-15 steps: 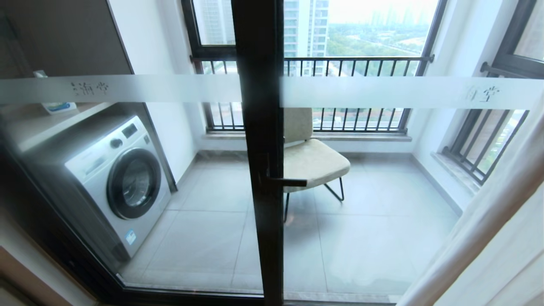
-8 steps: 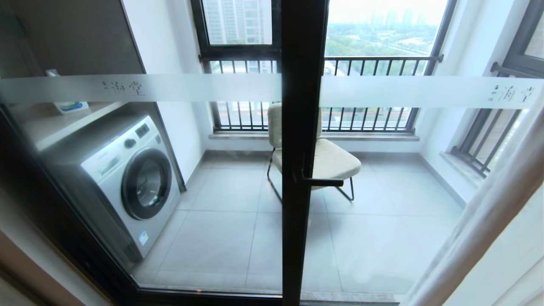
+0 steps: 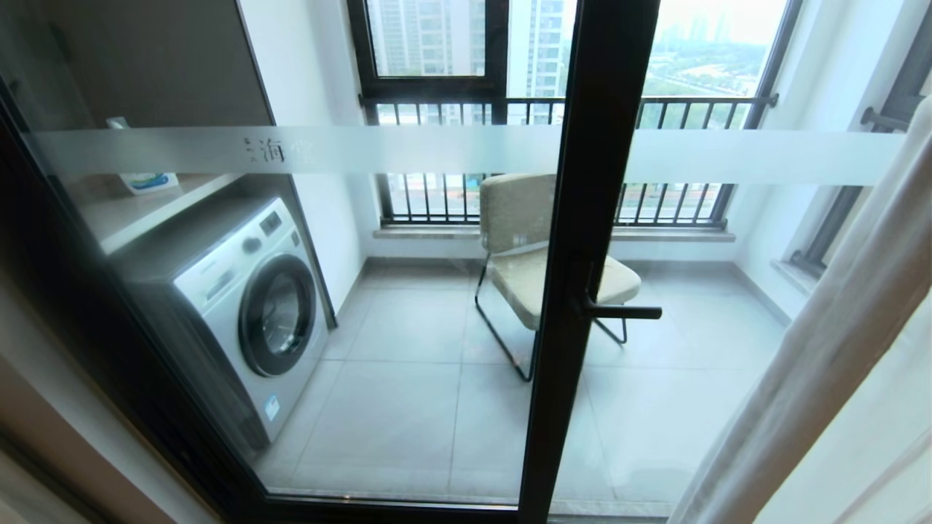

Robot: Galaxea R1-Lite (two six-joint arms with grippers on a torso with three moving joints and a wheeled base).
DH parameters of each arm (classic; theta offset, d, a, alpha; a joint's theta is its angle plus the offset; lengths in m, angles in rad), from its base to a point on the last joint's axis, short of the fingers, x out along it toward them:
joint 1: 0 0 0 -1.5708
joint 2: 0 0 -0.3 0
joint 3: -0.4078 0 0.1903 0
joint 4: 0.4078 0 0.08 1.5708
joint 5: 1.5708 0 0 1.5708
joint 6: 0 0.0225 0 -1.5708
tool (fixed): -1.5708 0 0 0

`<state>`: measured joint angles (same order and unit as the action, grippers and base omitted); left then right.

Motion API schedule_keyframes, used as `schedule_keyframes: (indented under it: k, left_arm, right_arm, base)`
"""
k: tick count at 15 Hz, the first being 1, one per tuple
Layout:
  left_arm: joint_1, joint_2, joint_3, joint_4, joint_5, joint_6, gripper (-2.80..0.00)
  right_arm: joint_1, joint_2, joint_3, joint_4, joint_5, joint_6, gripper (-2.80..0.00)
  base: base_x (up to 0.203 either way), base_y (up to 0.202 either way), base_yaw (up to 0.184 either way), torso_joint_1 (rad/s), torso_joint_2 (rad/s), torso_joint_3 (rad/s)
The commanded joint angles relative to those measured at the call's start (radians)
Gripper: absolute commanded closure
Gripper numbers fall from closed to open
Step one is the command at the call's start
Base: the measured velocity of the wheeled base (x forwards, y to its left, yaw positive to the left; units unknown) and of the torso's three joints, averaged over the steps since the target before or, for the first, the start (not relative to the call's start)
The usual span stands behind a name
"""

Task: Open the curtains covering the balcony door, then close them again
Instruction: Close the inner curtains on both sides

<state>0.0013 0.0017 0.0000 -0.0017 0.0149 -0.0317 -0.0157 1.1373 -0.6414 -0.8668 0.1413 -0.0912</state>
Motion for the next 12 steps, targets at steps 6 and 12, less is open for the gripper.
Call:
schedule_keyframes:
  k: [6, 12]
  left_arm:
    - [0.0, 0.0, 0.0, 0.0, -0.001, -0.001, 0.0]
    - [0.0, 0.0, 0.0, 0.0, 0.0, 0.001, 0.0]
  right_arm:
    - [0.025, 0.019, -0.032, -0.006, 0.003, -0.021, 0.0]
    - [0.026, 0.018, -0.031, -0.006, 0.004, -0.021, 0.0]
  base:
    - [0.0, 0.191, 0.002, 0.002, 0.0, 0.003]
    - [0.0, 0.19, 0.001, 0.002, 0.0, 0.003]
